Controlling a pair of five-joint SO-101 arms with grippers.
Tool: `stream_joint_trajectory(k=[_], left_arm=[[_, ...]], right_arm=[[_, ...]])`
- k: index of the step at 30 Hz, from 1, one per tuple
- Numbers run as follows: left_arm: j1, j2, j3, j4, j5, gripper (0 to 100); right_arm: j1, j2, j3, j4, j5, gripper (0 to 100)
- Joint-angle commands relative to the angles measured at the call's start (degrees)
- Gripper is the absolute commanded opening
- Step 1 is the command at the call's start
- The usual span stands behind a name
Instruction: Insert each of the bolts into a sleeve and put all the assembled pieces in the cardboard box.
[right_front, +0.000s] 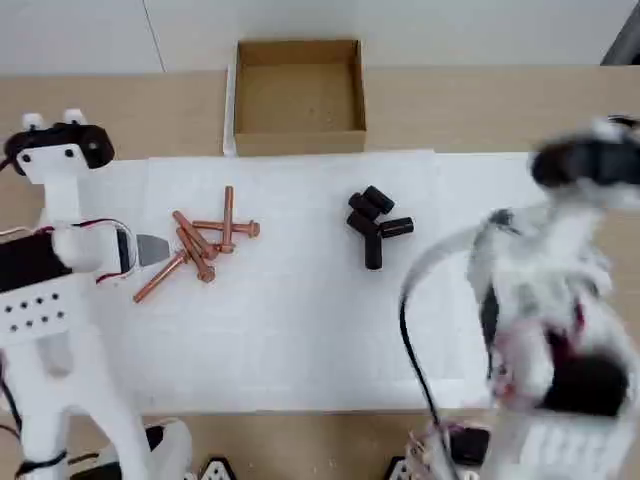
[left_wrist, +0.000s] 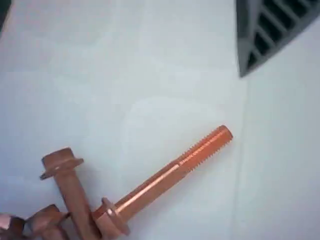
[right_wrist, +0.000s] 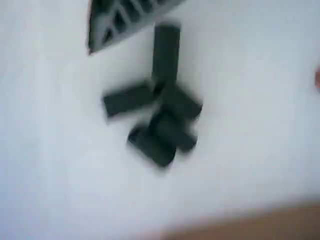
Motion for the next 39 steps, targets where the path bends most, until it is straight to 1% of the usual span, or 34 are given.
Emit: stream_joint_trajectory(k=[1, 4, 7, 9, 15, 17, 24, 29, 33, 35, 39], left_arm=[[0.4, 0.4, -2.4, 0.0, -0.3, 30], [0.2, 0.4, -2.4, -0.1, -0.2, 30], [0.2, 0.4, -2.3, 0.1, -0.3, 30], [0.2, 0.4, -2.2, 0.4, -0.3, 30], [0.3, 0.5, 1.9, -0.3, -0.4, 30], [0.3, 0.4, 3.8, -1.6, -0.4, 30], [0.2, 0.2, 6.0, -2.4, -0.3, 30], [0.2, 0.3, 6.0, -2.2, -0.1, 30], [0.2, 0.1, 6.0, -2.0, 0.0, 30], [0.2, 0.1, 6.1, -2.0, 0.0, 30], [0.2, 0.1, 6.1, -2.0, 0.0, 30]], right_arm=[[-5.9, 23.7, -14.2, 12.4, 0.1, 20.9], [-9.1, 34.9, -14.3, 12.2, 1.1, 21.0], [-12.1, 40.8, -14.4, 11.9, 4.0, 21.0], [-12.7, 44.1, -14.4, 11.9, 5.5, 21.0], [-12.6, 51.1, -14.6, 11.5, 5.3, 20.9], [-12.8, 53.2, -15.6, 10.4, 5.3, 20.9], [-12.9, 61.9, -25.5, 8.8, 5.2, 21.1], [-16.7, 67.9, -30.2, 8.7, 5.1, 20.9], [-19.7, 71.2, -30.9, 4.6, 3.9, 20.9], [-20.4, 72.0, -30.9, 2.9, 2.5, 20.8], [-20.8, 73.6, -30.9, 0.9, 2.0, 20.8]])
